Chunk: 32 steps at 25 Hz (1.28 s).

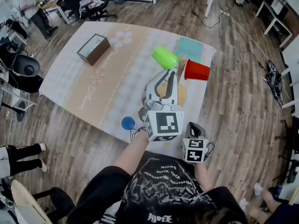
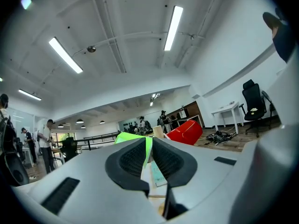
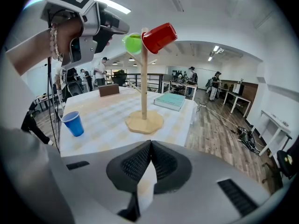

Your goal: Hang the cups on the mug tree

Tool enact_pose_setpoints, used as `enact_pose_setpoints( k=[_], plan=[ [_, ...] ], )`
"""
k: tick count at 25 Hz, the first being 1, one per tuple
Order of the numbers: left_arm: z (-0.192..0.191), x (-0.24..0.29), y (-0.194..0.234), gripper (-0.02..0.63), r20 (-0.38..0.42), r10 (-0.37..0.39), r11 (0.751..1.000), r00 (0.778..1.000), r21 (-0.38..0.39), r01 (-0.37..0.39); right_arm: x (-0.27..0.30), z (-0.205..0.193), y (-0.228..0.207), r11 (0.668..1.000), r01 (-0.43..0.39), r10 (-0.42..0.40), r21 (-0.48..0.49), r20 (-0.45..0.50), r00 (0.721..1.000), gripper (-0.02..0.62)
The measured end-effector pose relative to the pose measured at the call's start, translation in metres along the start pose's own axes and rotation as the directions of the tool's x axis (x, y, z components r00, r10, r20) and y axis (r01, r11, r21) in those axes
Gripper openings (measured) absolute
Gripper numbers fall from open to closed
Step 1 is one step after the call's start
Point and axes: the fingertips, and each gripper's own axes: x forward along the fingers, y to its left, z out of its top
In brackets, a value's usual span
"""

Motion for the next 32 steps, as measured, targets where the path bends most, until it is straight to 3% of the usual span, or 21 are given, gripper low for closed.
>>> enact_pose_setpoints(
  k=[4,7,15,20,24,27,30,32],
  plan=[
    [-0.001,-0.003,-0.003,0.081,0.007,-0.034,0.999,0.999,-0.038,0.034,0.001,0.000,0.001,1.000,0.000,0.000,0.003,0.004,1.000,0.009],
    [-0.004,-0.012,-0.006,0.120,-0.001,-0.084,0.990,0.996,-0.109,0.084,0.001,-0.002,0.004,1.000,-0.006,0.006,0.007,0.002,1.000,0.009],
    [-0.015,-0.071,0.015,0.123,-0.020,-0.207,0.930,0.978,-0.315,0.190,0.005,-0.004,0.017,0.999,-0.034,0.034,0.000,-0.001,0.999,0.009],
    [-0.030,-0.113,0.052,0.123,-0.071,-0.164,0.907,0.984,-0.402,0.122,0.008,-0.006,0.030,0.997,-0.071,0.071,-0.019,-0.017,0.997,0.009],
    [-0.050,-0.134,0.089,0.123,-0.135,-0.080,0.906,0.988,-0.423,0.015,0.013,-0.006,0.043,0.994,-0.102,0.101,-0.039,-0.024,0.995,0.009],
    [-0.073,-0.151,0.109,0.120,-0.203,-0.045,0.895,0.978,-0.443,-0.051,0.015,-0.008,0.053,0.991,-0.123,0.121,-0.047,-0.027,0.992,0.009],
    [-0.109,-0.167,0.117,0.124,-0.301,-0.080,0.857,0.950,-0.507,-0.089,0.017,-0.009,0.059,0.990,-0.131,0.130,-0.052,-0.027,0.991,0.009],
    [-0.137,-0.179,0.119,0.149,-0.370,-0.106,0.816,0.923,-0.563,-0.132,0.017,-0.011,0.062,0.989,-0.135,0.133,-0.054,-0.032,0.991,0.009]
  ],
)
